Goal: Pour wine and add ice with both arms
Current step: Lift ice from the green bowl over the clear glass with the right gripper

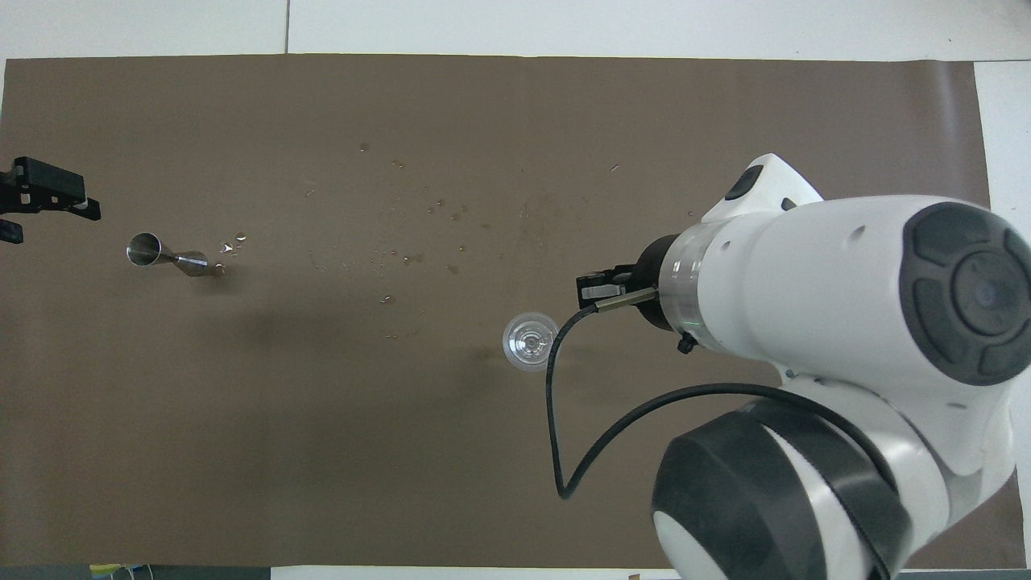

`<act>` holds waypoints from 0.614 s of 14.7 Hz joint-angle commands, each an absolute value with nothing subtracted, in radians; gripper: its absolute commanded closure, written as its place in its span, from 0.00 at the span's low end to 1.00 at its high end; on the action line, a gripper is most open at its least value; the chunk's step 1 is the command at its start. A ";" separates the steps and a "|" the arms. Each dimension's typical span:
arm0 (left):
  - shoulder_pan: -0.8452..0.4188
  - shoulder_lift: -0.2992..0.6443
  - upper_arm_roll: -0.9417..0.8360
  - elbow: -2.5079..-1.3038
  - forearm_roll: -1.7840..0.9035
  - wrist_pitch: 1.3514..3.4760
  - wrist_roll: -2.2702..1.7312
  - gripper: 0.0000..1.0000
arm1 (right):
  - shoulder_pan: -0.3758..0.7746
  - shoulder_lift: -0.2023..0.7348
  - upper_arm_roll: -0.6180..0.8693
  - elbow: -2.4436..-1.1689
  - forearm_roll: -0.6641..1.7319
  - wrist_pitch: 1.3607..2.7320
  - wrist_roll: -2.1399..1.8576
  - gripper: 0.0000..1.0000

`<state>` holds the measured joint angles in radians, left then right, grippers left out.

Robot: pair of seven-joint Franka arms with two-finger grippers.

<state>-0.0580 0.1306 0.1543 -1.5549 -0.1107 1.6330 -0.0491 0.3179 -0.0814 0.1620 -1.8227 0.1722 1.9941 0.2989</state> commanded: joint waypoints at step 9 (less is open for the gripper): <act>0.018 -0.039 -0.028 -1.611 -0.023 1.588 -0.025 0.00 | 0.469 -0.003 0.156 -1.966 0.094 2.181 0.451 0.91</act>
<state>-0.0150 -0.0360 -0.0024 -1.6323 -0.0450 1.5954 -0.0385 0.4539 0.0196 0.1604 -1.9276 0.1095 2.1683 0.4111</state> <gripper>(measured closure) 0.000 0.775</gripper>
